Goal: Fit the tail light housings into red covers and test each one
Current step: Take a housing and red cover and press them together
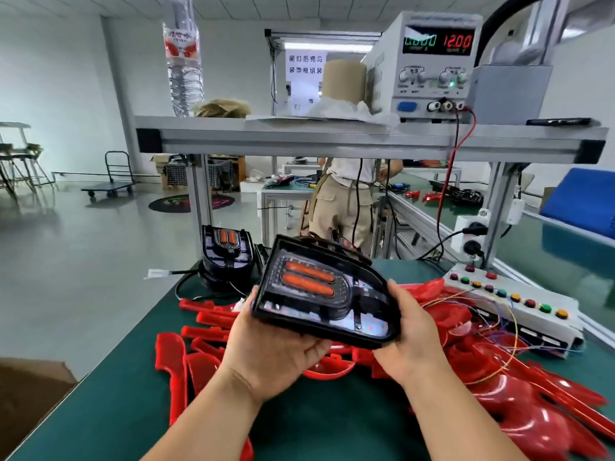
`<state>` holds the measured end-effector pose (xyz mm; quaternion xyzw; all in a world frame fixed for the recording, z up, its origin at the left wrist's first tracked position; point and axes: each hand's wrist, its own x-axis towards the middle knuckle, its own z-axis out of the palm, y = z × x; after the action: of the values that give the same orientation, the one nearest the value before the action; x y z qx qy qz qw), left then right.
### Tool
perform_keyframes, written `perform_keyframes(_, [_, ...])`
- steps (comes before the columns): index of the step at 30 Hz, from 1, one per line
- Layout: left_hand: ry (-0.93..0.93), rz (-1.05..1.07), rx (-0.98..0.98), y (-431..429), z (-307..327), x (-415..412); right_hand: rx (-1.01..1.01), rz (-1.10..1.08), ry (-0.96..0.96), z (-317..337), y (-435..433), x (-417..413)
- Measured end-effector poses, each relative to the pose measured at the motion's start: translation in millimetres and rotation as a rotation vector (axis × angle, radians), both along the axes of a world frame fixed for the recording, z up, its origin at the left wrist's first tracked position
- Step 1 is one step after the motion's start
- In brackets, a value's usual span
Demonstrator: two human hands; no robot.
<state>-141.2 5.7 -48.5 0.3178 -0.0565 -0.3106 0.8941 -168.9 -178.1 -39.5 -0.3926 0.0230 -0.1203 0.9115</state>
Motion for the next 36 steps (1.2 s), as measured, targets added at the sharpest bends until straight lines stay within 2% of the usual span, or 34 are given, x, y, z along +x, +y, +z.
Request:
perform_keyframes(4, [-0.122, 0.006, 0.111, 15.9, 9.2, 8.5, -0.186, 0.117, 0.093, 0.7, -1.6, -4.9])
perform_keyframes(6, [-0.097, 0.060, 0.150, 22.9, 14.0, 9.4, -0.272, 0.122, 0.149, -0.1, -0.9, -6.7])
perform_keyframes(8, [-0.072, 0.106, 0.085, 26.5, 15.7, 10.6, -0.315, 0.123, 0.178, -0.9, -2.2, -7.6])
perform_keyframes(13, [-0.032, 0.277, -0.240, 33.7, 20.0, 13.3, -0.317, 0.108, 0.194, -3.9, -1.0, -6.1])
perform_keyframes(17, [0.027, 0.335, -0.339, 37.7, 15.3, 20.8, -0.276, 0.058, 0.175, -6.3, 5.0, -3.7])
perform_keyframes(21, [0.106, 0.430, -0.242, 40.7, 16.8, 30.3, -0.231, -0.030, 0.154, -5.8, 2.4, -2.8])
perform_keyframes(27, [-0.139, 0.221, 0.085, 56.0, 22.5, 36.9, -0.319, -0.110, 0.163, -1.3, -9.3, -4.7])
perform_keyframes(31, [-0.394, 0.242, 0.398, 53.2, 20.9, 34.8, -0.314, -0.095, 0.229, -1.2, -10.0, -6.5])
perform_keyframes(33, [-0.429, 0.204, 0.354, 52.3, 19.9, 31.7, -0.262, -0.101, 0.254, -0.5, -9.2, -6.0])
perform_keyframes(36, [-0.396, 0.211, 0.112, 49.9, 20.1, 29.5, -0.145, -0.100, 0.285, 2.4, -6.5, -6.8])
